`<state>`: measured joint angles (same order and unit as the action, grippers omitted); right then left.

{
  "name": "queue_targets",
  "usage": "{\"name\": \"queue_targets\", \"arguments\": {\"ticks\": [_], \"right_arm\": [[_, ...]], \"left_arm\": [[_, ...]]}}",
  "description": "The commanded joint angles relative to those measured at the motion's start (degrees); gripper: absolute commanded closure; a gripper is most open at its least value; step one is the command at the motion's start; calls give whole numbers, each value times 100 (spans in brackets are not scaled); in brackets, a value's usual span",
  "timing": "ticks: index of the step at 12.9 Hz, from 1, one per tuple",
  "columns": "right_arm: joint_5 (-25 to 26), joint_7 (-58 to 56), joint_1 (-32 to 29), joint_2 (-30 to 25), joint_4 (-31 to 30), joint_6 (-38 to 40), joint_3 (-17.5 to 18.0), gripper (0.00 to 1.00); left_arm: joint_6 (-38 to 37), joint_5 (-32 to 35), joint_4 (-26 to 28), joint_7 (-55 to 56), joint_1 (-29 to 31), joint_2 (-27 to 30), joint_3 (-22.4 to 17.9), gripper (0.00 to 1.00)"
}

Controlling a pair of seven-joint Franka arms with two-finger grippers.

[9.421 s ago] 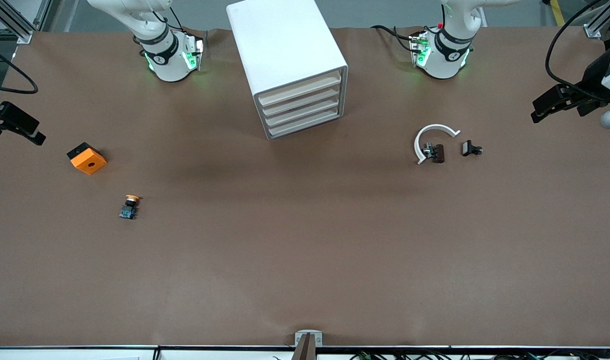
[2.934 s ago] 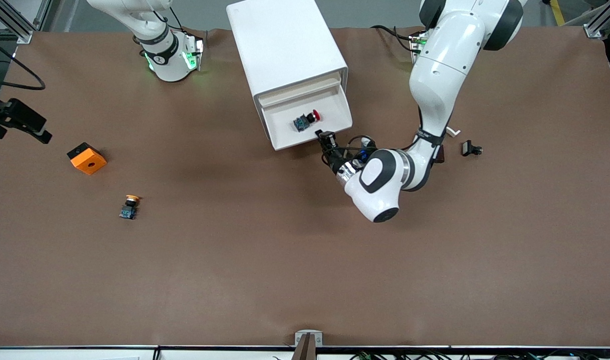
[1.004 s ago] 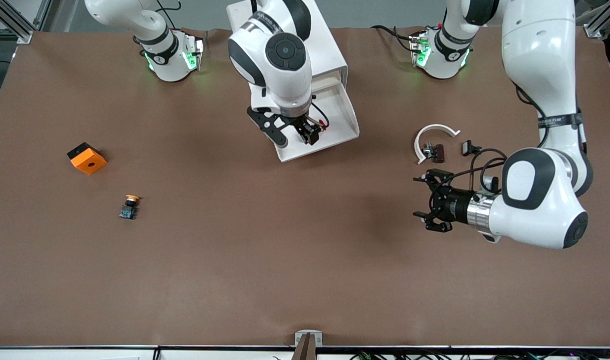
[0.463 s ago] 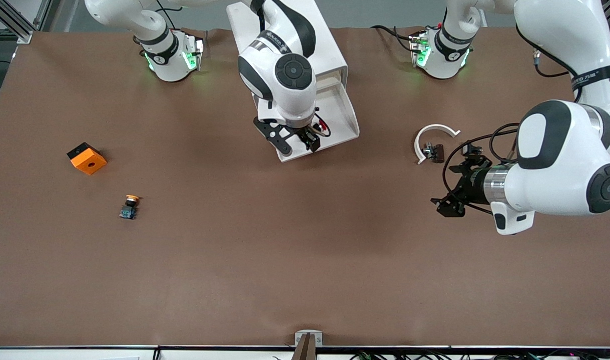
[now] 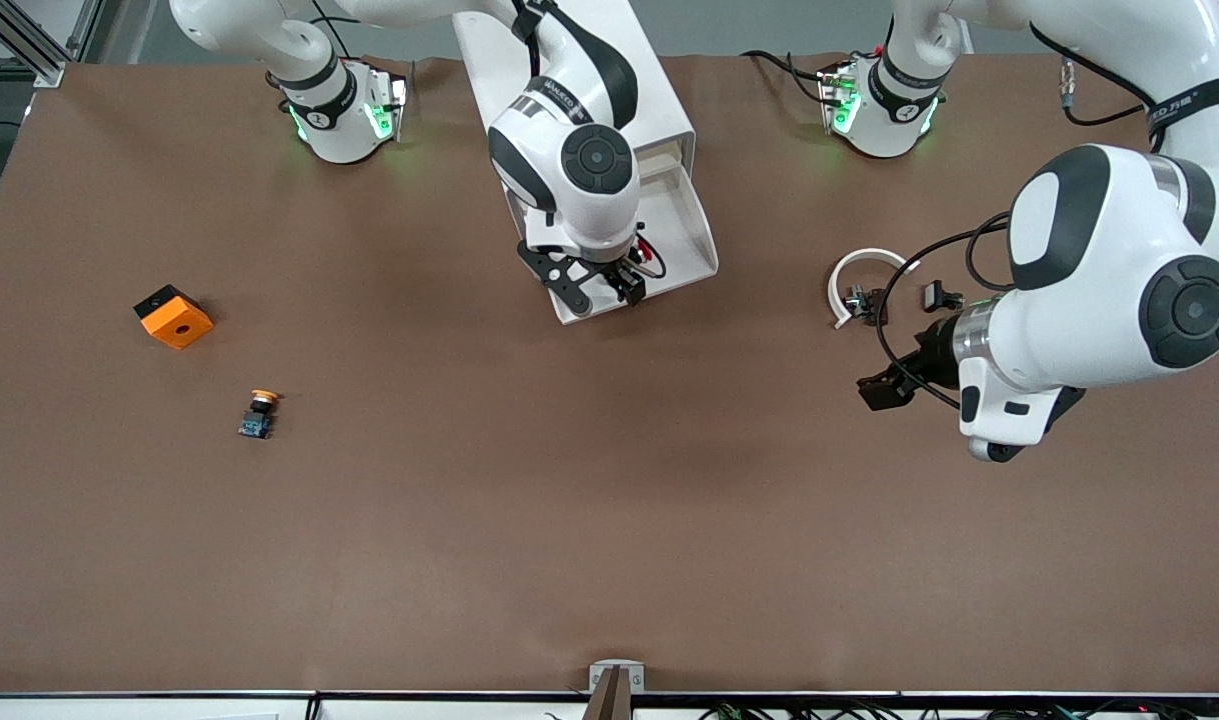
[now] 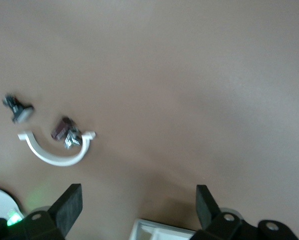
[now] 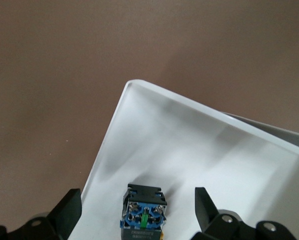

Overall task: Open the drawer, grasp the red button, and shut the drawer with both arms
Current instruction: 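Lift the red button out of the drawer with the right gripper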

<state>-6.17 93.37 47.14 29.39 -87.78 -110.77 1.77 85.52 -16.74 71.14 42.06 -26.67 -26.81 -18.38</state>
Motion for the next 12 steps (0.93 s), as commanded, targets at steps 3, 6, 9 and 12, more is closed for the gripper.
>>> {"name": "queue_targets", "arguments": {"ticks": [3,6,9,12], "right_arm": [[-192,50,129,137,15,-129,-54,0],[-192,41,129,146,15,-129,-54,22],[-192,15,147,146,15,-111,-54,54],[-183,-56,155,146,24,-85,-54,84]], "left_arm": [[324,793,611,-611,-180,501,142,0],[404,1207,646,-1198,-154,580,221,0],[544,1296,769,-1375,-128,668,230,0],[1262,1296,1793,-1393,-128,1237,230,0]]}}
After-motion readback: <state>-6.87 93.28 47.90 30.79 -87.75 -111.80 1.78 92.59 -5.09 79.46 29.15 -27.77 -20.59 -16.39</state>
